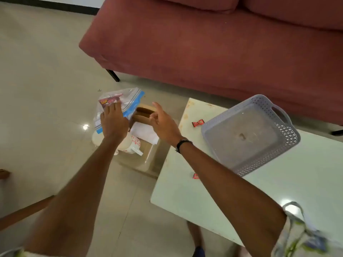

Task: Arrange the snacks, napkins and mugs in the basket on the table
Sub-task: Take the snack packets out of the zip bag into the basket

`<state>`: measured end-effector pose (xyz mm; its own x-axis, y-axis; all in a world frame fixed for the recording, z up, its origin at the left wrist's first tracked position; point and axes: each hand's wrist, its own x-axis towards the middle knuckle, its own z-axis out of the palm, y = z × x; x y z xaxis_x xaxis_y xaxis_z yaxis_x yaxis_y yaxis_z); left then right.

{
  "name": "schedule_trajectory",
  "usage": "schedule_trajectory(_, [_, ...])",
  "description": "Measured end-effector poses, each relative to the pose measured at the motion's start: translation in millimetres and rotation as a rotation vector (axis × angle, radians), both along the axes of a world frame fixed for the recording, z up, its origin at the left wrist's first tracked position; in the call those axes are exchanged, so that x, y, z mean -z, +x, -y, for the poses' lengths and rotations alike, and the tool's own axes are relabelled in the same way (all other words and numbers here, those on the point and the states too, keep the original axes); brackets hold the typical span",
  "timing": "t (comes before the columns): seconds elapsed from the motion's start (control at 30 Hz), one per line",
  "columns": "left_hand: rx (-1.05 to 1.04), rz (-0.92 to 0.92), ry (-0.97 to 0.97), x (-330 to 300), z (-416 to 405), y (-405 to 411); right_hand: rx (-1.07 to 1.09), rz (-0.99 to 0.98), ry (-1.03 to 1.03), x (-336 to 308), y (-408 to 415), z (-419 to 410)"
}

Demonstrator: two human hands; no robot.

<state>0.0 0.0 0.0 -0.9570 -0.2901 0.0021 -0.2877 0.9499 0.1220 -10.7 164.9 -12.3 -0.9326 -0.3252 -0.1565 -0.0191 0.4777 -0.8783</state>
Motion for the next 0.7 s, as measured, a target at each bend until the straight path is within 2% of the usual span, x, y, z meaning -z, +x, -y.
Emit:
schedule_trajectory(0.13, [-0.029, 0.186, -0.082, 24, 30, -9, -0.007, -0.031, 0.008, 3, -9, 28])
schedule_trajectory(0.23, [0.038, 0.227, -0.205, 39, 43, -12, -0.013, -0.028, -0.014, 14, -13, 39])
schedule_trajectory(0.43, [0.141, 0.215, -0.376, 34, 50, -22, -0.022, -0.009, -0.023, 17, -13, 40])
schedule_trajectory(0.53, [0.131, 0.178, -0.343, 29, 53, -28, -0.042, -0.005, -0.036, 12, -13, 40])
schedule_trajectory(0.7, [0.070, 0.000, -0.248, -12, 55, -51, -0.035, 0.006, -0.056, -6, -19, 35])
